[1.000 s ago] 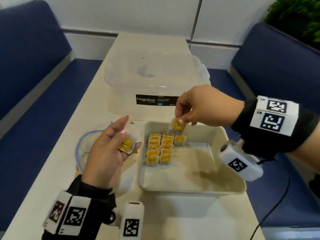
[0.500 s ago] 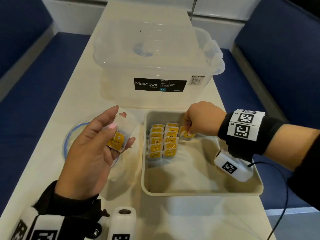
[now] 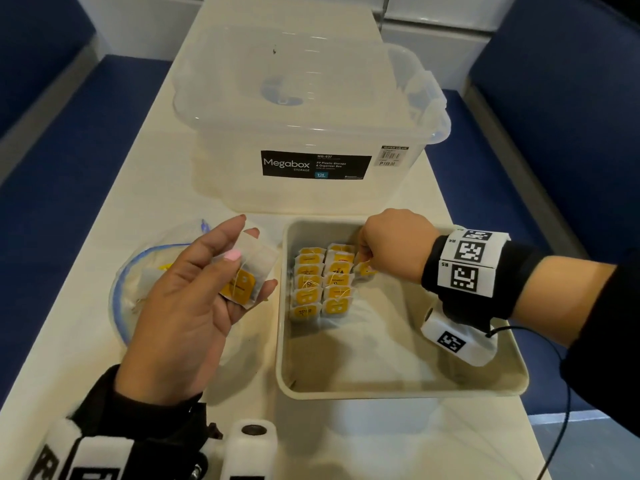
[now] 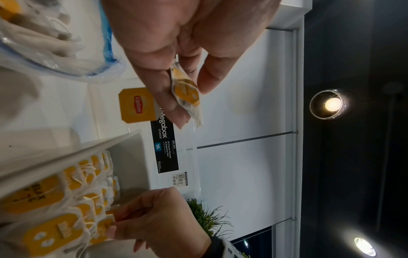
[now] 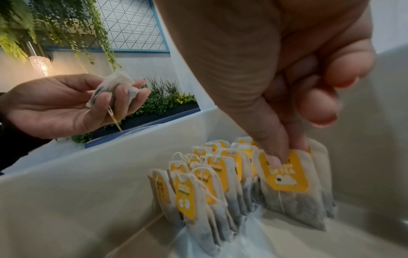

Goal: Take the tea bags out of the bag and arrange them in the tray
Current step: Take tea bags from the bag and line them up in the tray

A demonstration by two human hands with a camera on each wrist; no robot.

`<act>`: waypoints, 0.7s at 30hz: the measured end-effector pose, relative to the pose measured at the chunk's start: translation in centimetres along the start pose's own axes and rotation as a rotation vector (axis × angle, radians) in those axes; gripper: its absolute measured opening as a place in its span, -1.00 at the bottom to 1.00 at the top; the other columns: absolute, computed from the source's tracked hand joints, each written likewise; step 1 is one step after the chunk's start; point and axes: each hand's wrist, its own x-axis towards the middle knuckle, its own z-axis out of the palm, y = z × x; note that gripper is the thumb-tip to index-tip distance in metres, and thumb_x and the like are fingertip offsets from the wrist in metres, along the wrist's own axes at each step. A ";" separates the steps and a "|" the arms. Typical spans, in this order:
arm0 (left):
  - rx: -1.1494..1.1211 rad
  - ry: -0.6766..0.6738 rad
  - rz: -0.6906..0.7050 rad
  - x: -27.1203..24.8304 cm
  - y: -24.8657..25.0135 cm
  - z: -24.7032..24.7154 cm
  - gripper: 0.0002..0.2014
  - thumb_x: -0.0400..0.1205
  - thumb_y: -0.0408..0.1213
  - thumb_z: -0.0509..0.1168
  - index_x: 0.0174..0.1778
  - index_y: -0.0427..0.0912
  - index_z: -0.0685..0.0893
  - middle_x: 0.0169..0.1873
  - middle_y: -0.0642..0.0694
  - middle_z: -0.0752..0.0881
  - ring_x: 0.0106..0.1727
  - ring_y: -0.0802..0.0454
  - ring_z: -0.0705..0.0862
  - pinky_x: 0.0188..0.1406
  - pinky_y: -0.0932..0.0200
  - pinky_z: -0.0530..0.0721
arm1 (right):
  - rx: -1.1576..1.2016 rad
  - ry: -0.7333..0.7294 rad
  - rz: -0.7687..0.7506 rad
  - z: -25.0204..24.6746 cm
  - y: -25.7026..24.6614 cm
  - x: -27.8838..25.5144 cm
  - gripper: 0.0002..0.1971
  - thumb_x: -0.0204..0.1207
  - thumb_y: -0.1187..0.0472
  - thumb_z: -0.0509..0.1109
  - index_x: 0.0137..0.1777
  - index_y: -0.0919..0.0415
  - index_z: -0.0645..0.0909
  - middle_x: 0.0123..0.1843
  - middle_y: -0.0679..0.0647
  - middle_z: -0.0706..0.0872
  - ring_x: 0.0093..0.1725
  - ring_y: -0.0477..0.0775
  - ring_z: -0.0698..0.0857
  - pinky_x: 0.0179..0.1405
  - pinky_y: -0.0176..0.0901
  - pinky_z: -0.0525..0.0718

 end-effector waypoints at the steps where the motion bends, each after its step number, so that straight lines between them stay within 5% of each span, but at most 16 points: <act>1: -0.002 -0.003 -0.002 0.0 0.0 0.0 -0.60 0.42 -0.29 0.20 0.17 -0.04 0.67 0.07 0.02 0.78 -0.02 0.09 0.77 -0.26 0.23 0.76 | -0.007 0.006 0.000 0.0 0.1 0.0 -0.82 0.48 0.26 0.30 -0.04 0.15 0.74 -0.18 0.13 0.67 -0.23 0.18 0.59 -0.25 -0.16 0.53; 12: -0.009 -0.034 -0.061 -0.1 -0.8 1.2 -0.57 0.61 -0.57 0.04 0.26 -0.11 0.61 0.32 -0.20 0.62 -0.15 0.09 0.76 -0.17 0.13 0.79 | 0.012 0.050 -0.025 -0.1 1.7 -0.7 -0.86 0.44 0.25 0.36 -0.07 0.12 0.72 -0.15 0.13 0.73 -0.22 0.16 0.64 -0.26 -0.19 0.52; 15: -0.040 -0.028 -0.081 -0.2 -1.0 1.3 -0.57 0.63 -0.55 0.01 0.28 -0.09 0.60 0.31 -0.16 0.63 -0.02 -0.01 0.75 -0.07 0.04 0.78 | 0.048 0.089 -0.043 -1.0 1.6 -0.9 -0.92 0.43 0.22 0.38 -0.12 0.10 0.69 -0.19 0.07 0.71 -0.21 0.12 0.62 -0.22 -0.17 0.56; 21: -0.069 -0.020 -0.075 -0.3 -0.7 2.0 -0.60 0.70 -0.48 -0.02 0.33 -0.09 0.57 0.27 -0.14 0.68 0.04 0.00 0.75 0.03 0.08 0.75 | 0.394 0.284 -0.292 -5.0 -1.7 -2.5 -0.95 0.51 0.09 0.40 -0.12 0.00 0.69 -0.19 -0.12 0.72 -0.22 -0.18 0.62 -0.15 -0.27 0.55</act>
